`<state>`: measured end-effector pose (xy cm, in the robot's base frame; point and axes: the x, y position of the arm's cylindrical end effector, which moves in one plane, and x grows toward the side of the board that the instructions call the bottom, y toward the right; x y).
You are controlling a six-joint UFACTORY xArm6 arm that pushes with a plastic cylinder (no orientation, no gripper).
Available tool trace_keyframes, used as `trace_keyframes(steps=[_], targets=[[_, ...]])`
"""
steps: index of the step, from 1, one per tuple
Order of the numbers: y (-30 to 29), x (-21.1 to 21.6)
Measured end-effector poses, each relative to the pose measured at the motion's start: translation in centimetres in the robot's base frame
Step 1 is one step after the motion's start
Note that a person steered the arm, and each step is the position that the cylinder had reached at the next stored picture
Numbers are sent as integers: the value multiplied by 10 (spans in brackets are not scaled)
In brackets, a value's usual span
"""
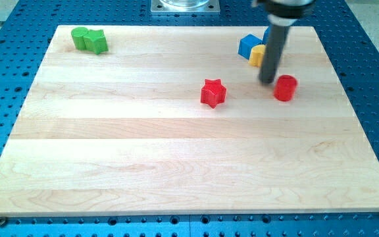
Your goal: Move your arm close to the yellow heart
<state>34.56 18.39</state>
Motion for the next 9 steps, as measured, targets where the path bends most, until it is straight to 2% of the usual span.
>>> trace_keyframes(steps=[1,2,3,4,6,7,8,9], targets=[[78,-20],[92,-102],[62,-121],[-2,-121],[-167,-132],[-131,-134],[-12,-128],[-3,-98]])
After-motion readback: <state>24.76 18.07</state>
